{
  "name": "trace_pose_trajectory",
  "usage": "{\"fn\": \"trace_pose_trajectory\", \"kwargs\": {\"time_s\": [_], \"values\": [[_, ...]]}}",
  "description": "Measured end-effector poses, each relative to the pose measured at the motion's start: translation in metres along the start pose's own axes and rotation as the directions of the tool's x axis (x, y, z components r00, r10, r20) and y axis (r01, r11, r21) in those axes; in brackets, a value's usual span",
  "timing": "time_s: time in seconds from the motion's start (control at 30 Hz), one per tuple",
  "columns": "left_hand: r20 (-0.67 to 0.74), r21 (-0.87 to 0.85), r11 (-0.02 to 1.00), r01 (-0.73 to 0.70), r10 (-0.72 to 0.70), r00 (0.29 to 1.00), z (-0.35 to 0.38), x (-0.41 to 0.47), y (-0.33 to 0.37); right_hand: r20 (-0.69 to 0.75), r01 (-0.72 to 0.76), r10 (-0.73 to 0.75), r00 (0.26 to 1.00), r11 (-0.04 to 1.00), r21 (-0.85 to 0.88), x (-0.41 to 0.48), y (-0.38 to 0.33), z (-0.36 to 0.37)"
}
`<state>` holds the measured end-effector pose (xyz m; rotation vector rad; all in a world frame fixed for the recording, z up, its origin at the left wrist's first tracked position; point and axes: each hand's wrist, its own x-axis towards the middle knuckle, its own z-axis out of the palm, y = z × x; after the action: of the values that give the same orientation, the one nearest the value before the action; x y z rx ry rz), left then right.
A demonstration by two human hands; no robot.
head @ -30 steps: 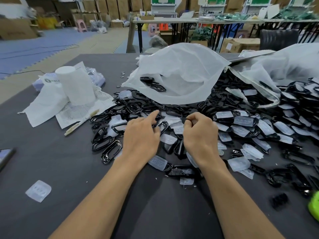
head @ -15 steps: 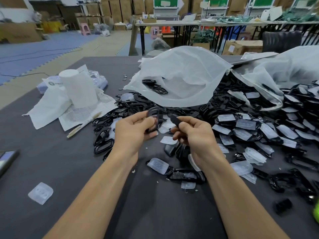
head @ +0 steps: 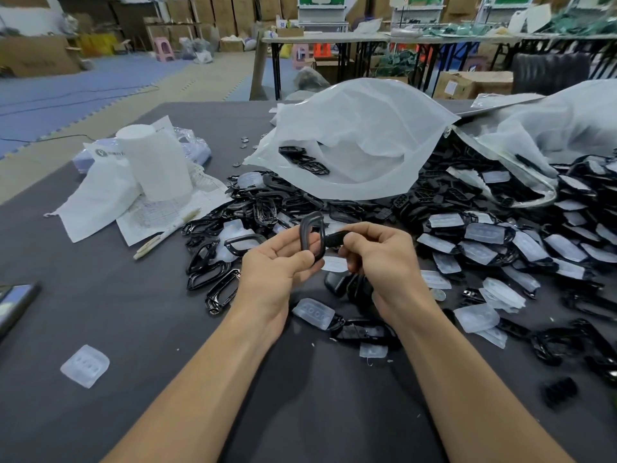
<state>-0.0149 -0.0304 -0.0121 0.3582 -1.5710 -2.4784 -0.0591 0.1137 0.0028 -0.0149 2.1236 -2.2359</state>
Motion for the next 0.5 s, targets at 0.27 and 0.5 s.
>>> {"fn": "trace_pose_trajectory", "kwargs": {"time_s": [0.27, 0.5], "values": [[0.175, 0.321, 0.942, -0.097, 0.041, 0.984, -0.005, -0.003, 0.002, 0.207, 0.046, -0.016, 0.978, 0.989, -0.141, -0.002, -0.009, -0.007], [0.145, 0.545, 0.826, -0.147, 0.080, 0.986, -0.005, -0.007, 0.006, 0.320, -0.007, 0.084, 0.944, 0.972, -0.234, -0.006, -0.009, -0.013]]}}
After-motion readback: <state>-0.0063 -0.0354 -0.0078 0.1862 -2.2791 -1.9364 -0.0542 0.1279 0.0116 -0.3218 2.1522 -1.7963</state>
